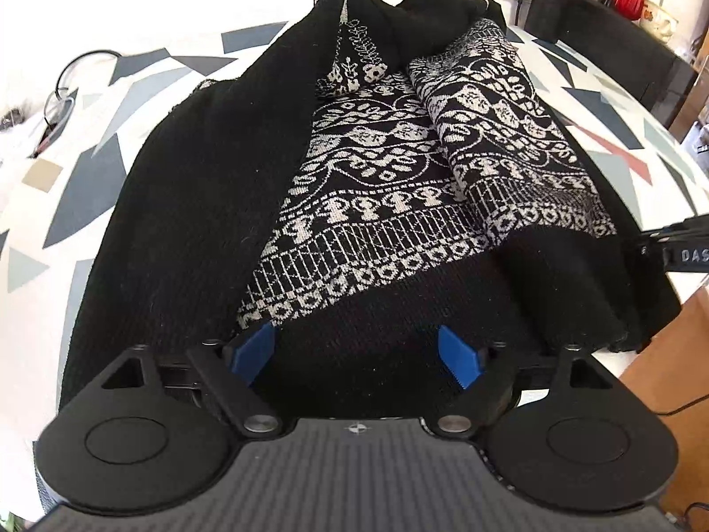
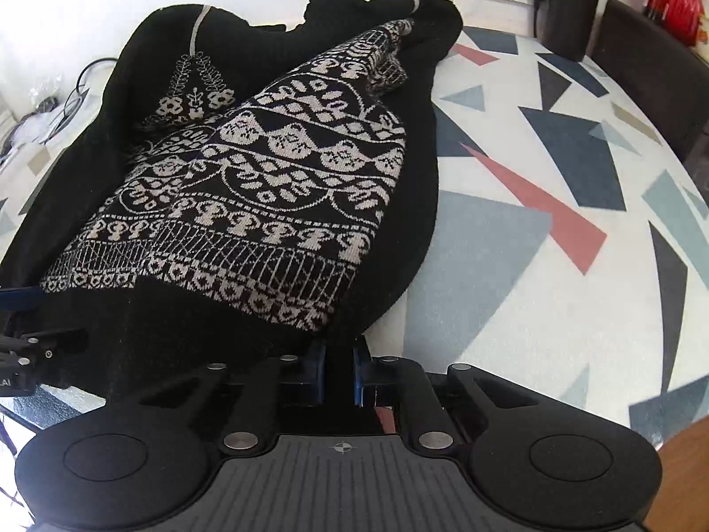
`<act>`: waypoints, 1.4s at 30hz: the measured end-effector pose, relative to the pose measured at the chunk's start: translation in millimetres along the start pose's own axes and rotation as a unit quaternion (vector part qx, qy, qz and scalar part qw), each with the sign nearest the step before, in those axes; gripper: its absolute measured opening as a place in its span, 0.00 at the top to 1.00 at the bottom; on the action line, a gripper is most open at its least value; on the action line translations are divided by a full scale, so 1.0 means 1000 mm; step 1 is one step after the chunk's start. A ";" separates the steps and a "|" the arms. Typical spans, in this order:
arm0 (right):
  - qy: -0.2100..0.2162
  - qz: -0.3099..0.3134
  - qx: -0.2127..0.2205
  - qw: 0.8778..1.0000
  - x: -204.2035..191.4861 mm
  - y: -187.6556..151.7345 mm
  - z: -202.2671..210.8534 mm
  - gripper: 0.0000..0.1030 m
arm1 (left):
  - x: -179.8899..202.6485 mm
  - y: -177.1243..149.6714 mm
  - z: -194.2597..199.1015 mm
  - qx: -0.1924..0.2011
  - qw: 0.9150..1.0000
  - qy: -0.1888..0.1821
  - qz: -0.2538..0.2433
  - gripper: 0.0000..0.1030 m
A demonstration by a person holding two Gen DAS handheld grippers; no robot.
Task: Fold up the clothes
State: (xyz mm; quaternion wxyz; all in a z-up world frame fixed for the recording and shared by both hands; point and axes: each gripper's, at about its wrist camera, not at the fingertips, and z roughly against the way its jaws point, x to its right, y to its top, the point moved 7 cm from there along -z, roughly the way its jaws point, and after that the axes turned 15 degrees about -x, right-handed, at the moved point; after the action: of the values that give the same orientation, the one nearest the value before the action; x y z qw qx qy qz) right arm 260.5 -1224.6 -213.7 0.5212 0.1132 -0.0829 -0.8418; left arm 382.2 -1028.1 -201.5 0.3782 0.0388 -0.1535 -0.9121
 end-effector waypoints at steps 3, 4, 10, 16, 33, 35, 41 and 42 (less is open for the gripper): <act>-0.007 0.002 -0.005 1.000 0.005 0.002 -0.001 0.91 | 0.001 0.000 -0.001 0.008 1.000 0.005 0.007 0.19; -0.011 0.000 -0.007 1.000 0.008 0.001 0.000 0.91 | 0.001 -0.001 -0.001 0.010 1.000 0.005 0.010 0.19; -0.019 -0.008 -0.005 1.000 0.035 0.000 0.005 0.91 | 0.002 0.003 -0.004 0.006 0.999 0.023 0.038 0.18; -0.002 -0.075 0.019 0.997 0.123 0.018 0.006 0.92 | 0.002 0.016 -0.008 -0.026 0.994 0.045 0.100 0.16; 0.042 -0.319 0.174 0.931 0.335 0.141 0.029 0.92 | 0.001 0.021 -0.010 -0.048 0.962 0.081 0.256 0.13; 0.073 -0.301 0.175 0.935 0.318 0.165 0.024 0.92 | 0.001 0.021 -0.009 -0.048 0.960 0.080 0.263 0.13; 0.151 -0.192 0.206 0.948 0.223 0.245 0.025 0.92 | 0.006 0.017 -0.009 -0.046 0.960 0.087 0.264 0.13; 0.165 -0.162 0.211 0.950 0.203 0.257 0.026 0.91 | 0.007 0.017 -0.009 -0.045 0.960 0.087 0.263 0.12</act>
State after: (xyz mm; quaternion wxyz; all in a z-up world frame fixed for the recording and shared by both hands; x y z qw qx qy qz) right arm 386.4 -1520.1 -144.2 0.3488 0.3699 -0.1524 -0.8475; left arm 390.4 -1045.9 -204.4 0.6177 0.0596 -0.0837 -0.7797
